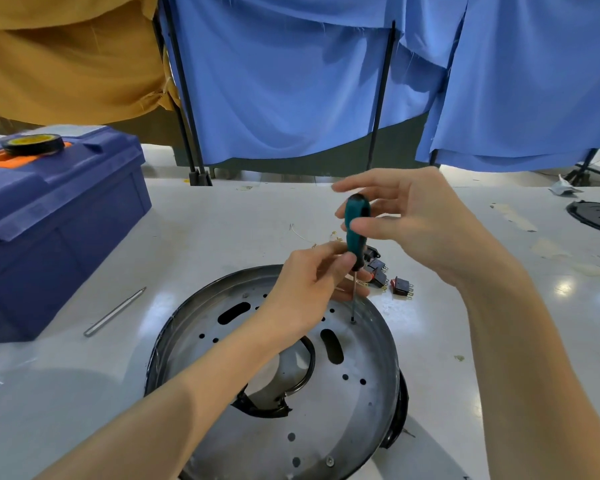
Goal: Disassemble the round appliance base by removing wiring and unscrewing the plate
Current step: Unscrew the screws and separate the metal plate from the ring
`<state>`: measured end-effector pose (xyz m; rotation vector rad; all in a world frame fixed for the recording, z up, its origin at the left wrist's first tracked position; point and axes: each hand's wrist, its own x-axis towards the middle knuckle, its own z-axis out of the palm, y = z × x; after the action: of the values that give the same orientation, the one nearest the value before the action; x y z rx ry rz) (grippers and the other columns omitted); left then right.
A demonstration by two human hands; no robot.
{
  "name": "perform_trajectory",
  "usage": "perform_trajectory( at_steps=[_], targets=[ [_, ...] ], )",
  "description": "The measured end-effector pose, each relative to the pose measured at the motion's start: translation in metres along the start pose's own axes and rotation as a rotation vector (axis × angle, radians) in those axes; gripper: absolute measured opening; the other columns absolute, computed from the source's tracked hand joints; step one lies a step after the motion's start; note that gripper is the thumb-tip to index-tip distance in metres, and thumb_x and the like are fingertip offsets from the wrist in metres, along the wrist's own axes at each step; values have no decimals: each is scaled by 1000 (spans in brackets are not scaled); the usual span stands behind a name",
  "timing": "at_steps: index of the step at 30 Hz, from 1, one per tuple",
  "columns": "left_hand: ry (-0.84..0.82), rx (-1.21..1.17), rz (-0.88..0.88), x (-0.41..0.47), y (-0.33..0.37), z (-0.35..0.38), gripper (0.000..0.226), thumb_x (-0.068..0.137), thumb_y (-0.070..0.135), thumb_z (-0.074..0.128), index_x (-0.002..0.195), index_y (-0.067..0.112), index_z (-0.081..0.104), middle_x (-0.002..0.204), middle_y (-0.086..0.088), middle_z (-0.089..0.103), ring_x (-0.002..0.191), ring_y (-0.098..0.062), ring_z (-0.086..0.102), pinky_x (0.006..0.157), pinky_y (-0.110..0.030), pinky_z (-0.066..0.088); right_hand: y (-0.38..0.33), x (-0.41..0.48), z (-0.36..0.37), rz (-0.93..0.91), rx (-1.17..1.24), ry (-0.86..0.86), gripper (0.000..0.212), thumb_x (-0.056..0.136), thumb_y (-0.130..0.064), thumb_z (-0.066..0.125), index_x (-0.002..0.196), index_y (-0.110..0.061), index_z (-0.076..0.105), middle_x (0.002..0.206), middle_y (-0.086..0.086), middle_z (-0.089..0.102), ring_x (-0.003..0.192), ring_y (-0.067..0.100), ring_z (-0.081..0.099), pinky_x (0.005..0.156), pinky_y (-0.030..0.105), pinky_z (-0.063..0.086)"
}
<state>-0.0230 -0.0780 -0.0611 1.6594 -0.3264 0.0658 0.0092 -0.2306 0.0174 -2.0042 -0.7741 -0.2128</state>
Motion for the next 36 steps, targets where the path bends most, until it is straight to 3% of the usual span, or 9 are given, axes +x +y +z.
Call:
perform_trajectory(
  at_steps=[2,6,11,15,20,24,28,33,36],
  targets=[
    [1,6,-7,1,0,1,15,97,15,51,107,11,62,89,-4,74,80,-21,74,74,-28,59,0,-1,-4,28,99,-28,34,81,1,70,104,-25,71,91,-10,75,84,6,72,70,14,55],
    [30,4,-12,2,2,1,29,87,24,68,109,8,56,93,-7,71,76,-21,74,73,-31,60,0,-2,2,15,-102,-16,21,75,-37,77,95,-43,70,95,-22,66,88,0,64,75,18,53],
    [-3,25,2,1,1,1,18,98,12,50,114,11,58,93,-4,73,79,-20,73,69,-21,57,-1,-1,-1,28,102,8,31,86,4,64,103,-20,71,95,-6,73,85,8,72,72,16,55],
    [26,49,6,2,1,1,21,92,20,62,109,12,56,94,-7,70,76,-20,74,72,-31,60,-2,-2,5,-2,-103,-1,21,79,-31,75,99,-38,71,104,-15,63,94,4,62,79,20,50],
    [0,8,5,1,1,0,15,99,16,47,107,14,61,89,-4,74,78,-22,73,72,-29,60,-5,0,3,45,74,25,34,84,4,66,106,-21,70,97,-4,73,85,9,72,82,27,59],
    [16,4,2,2,1,0,20,91,27,61,107,16,57,92,-5,73,75,-20,74,71,-28,60,-4,-1,10,-6,-97,-2,20,80,-30,75,99,-32,71,96,-19,64,90,1,63,75,15,50],
    [-20,-11,8,2,0,0,19,98,19,49,115,18,58,94,-3,74,83,-20,73,73,-28,59,-5,1,5,42,20,48,28,88,-2,65,107,-21,70,96,-7,72,87,7,70,81,23,58],
    [13,19,-4,3,0,-1,21,92,24,60,109,11,58,96,-6,72,81,-19,73,72,-29,60,-4,0,8,-4,-116,-20,12,84,-31,71,96,-33,69,93,-24,62,87,-8,59,69,4,44],
    [-3,33,29,3,-1,-2,19,98,19,51,113,18,63,99,1,72,91,-11,70,74,-25,59,-2,1,5,18,-51,52,26,86,-9,69,105,-25,70,93,-13,69,84,3,67,75,15,54]
  ],
)
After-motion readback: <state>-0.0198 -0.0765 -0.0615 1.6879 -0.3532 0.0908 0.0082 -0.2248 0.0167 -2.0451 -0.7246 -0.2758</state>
